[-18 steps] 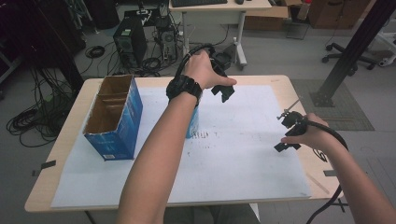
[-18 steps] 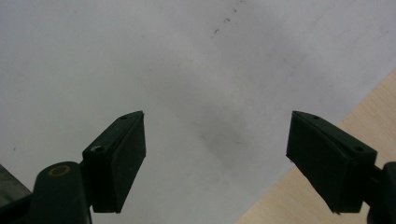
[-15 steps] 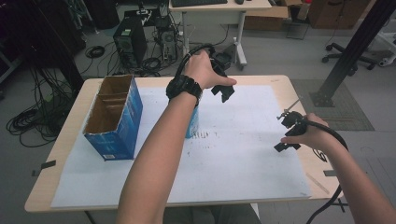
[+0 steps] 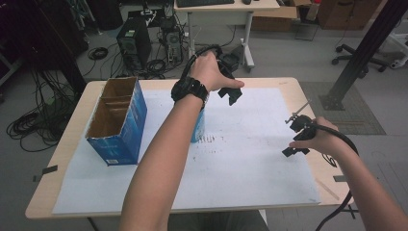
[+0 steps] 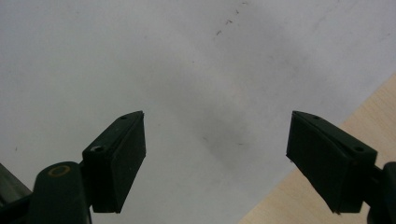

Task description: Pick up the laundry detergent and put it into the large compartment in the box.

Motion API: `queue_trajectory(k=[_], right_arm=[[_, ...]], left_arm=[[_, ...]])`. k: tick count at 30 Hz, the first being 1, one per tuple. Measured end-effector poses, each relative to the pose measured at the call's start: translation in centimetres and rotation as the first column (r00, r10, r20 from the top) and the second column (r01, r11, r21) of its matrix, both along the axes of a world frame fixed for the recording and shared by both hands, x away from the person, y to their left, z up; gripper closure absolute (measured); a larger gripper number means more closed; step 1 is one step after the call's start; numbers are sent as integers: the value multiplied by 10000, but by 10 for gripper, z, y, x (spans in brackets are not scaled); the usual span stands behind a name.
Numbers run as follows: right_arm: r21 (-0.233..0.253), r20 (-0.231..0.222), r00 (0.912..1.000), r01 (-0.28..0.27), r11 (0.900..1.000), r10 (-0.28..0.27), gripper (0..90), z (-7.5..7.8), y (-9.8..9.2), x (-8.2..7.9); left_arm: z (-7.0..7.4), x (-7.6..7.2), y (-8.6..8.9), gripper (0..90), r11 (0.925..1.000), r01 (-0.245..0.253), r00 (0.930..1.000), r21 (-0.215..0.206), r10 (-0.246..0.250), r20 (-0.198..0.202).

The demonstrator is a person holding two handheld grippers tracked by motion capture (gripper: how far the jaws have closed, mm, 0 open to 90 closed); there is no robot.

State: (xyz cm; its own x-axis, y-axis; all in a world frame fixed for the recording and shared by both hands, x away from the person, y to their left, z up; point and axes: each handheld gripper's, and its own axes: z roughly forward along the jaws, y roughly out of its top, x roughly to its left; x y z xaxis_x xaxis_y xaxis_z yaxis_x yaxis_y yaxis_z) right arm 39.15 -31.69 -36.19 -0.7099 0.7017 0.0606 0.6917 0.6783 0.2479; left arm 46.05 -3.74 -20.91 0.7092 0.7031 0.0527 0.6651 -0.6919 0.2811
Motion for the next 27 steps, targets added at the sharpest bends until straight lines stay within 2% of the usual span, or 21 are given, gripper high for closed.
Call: queue_trajectory(k=[10, 19, 27], right_arm=[[-4, -35, 10000, 2, 10000, -2, 199, -1, 1, 1], [-40, -26, 10000, -23, 10000, 23, 199, 0, 1, 1], [-24, -31, 10000, -12, 10000, 12, 199, 0, 2, 2]], left_arm=[[10, 1, 10, 80, 9996, -252, 9993, -121, 255, 260], [15, 3, 21, 80, 9983, -547, 9980, -203, 553, 293], [19, 5, 33, 80, 9944, -1026, 9942, -238, 1033, 297]])
